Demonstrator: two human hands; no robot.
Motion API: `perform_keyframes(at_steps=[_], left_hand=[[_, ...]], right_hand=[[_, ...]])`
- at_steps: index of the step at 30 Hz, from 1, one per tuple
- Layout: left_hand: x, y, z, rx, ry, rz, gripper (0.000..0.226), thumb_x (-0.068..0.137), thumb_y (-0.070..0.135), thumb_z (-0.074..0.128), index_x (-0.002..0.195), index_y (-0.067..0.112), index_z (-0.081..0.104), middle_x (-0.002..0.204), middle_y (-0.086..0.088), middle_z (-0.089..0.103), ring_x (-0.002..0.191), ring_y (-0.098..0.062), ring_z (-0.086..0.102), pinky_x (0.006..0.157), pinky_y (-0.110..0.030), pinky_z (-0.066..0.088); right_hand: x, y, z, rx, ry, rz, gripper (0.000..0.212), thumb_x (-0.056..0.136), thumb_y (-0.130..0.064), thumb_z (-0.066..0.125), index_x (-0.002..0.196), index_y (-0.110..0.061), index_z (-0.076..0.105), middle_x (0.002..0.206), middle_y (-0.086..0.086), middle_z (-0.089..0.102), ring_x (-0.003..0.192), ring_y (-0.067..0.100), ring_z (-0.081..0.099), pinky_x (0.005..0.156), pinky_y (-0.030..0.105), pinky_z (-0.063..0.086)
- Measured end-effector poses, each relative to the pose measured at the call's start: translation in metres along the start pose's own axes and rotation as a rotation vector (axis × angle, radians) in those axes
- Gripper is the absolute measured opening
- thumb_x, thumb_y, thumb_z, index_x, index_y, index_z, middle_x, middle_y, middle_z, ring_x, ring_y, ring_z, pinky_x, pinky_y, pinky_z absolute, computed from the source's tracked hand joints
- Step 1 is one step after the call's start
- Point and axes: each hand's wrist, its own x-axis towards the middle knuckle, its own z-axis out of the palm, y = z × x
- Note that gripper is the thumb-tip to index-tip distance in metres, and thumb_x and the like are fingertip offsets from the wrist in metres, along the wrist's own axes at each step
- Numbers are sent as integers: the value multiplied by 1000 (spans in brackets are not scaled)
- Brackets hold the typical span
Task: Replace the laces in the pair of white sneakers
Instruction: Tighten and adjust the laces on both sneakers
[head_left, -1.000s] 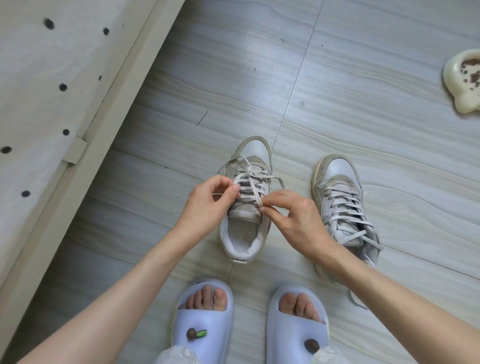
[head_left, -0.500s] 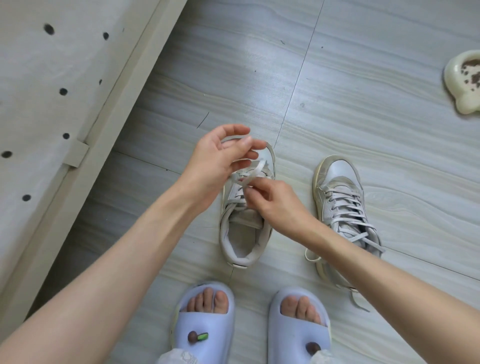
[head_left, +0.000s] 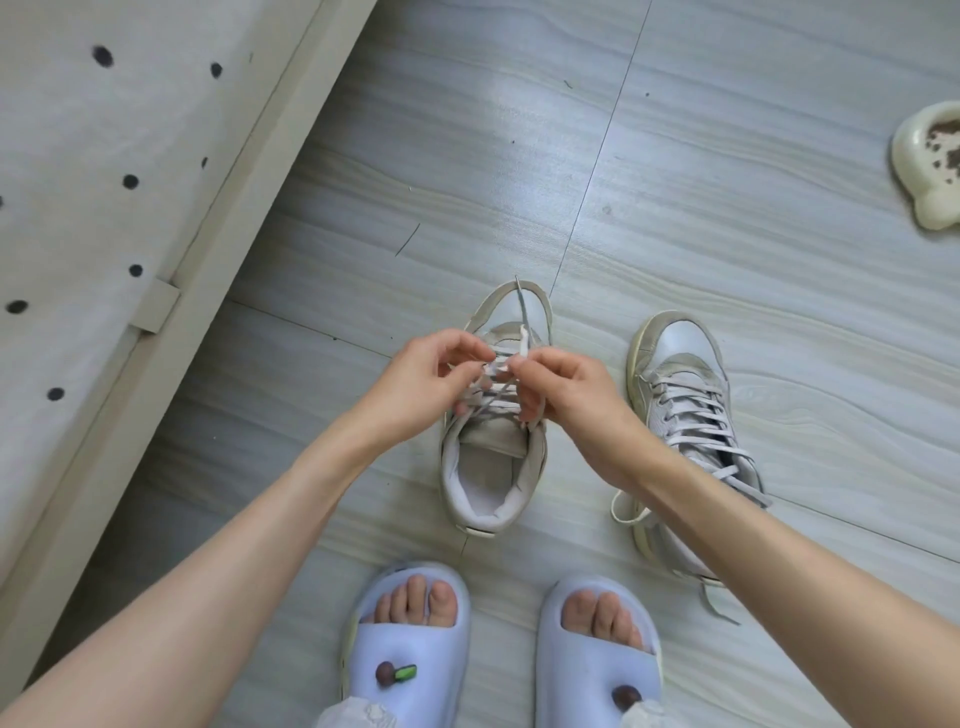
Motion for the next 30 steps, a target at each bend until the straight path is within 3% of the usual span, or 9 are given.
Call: perform_keyframes(at_steps=[2, 5, 11, 16, 19, 21, 24, 27, 30], left_hand=[[-2, 3, -3, 83, -108, -7, 18, 89, 3, 57, 93, 20, 62, 74, 10, 64, 47, -3, 46, 54, -15, 40], [-7, 4, 0, 220, -264, -31, 13, 88, 9, 60, 91, 20, 65, 47, 17, 50, 45, 0, 37, 51, -14, 31], [-6, -3, 0, -35, -124, -126, 11, 90, 12, 58, 80, 16, 61, 72, 3, 56, 55, 3, 47, 54, -8, 35], [-13, -2, 6, 68, -209, -217, 42, 95, 42, 46, 95, 8, 71, 80, -2, 56, 75, -12, 45, 66, -21, 32], [-11, 4, 12, 136, -124, -192, 51, 96, 51, 36, 90, 11, 67, 86, -4, 57, 71, -9, 46, 65, -21, 34], [-9, 9, 14, -29, -22, -146, 35, 99, 41, 34, 101, 19, 61, 92, 3, 60, 67, 1, 48, 62, -13, 37], [-6, 12, 12, -429, 40, -127, 20, 98, 31, 40, 115, 29, 51, 94, 10, 64, 70, 1, 53, 61, -15, 42], [-4, 13, 7, -629, 117, -135, 15, 97, 23, 44, 92, 21, 58, 74, 11, 66, 67, -2, 58, 64, -22, 38], [-3, 7, 1, -914, 156, -170, 24, 100, 19, 36, 81, 14, 49, 53, 5, 56, 58, -10, 60, 73, -31, 52]], right_hand=[[1, 1, -3, -9, 1, 0, 31, 93, -22, 55, 65, -10, 56, 52, -1, 47, 52, 12, 42, 64, 32, 37], [2, -1, -7, -47, -6, 6, 27, 90, -16, 59, 64, -14, 57, 52, -6, 52, 51, 8, 45, 62, 24, 40], [-6, 4, -15, -589, 108, -143, 17, 81, -3, 62, 78, -20, 61, 76, 4, 63, 71, 17, 54, 70, 27, 43], [-6, -4, -14, -282, 105, -98, 27, 81, 2, 64, 72, -23, 62, 71, -1, 65, 72, 12, 62, 80, 31, 50], [-7, -10, -11, -109, 69, -129, 22, 84, 3, 61, 77, -18, 65, 71, -5, 68, 70, 3, 66, 73, 16, 50], [-11, -11, -10, -64, 52, -144, 20, 86, 0, 61, 79, -17, 67, 68, -9, 69, 71, 2, 66, 72, 15, 49], [-16, -8, -10, -53, 51, -128, 18, 88, -7, 60, 78, -19, 69, 73, -3, 70, 76, 8, 65, 76, 21, 50], [-17, -4, -10, 13, 88, -86, 20, 90, -9, 57, 76, -16, 69, 78, 4, 70, 82, 18, 64, 86, 34, 50], [-14, -3, -14, 299, 117, 21, 30, 96, -10, 46, 71, -12, 63, 78, 2, 69, 80, 19, 63, 88, 36, 49]])
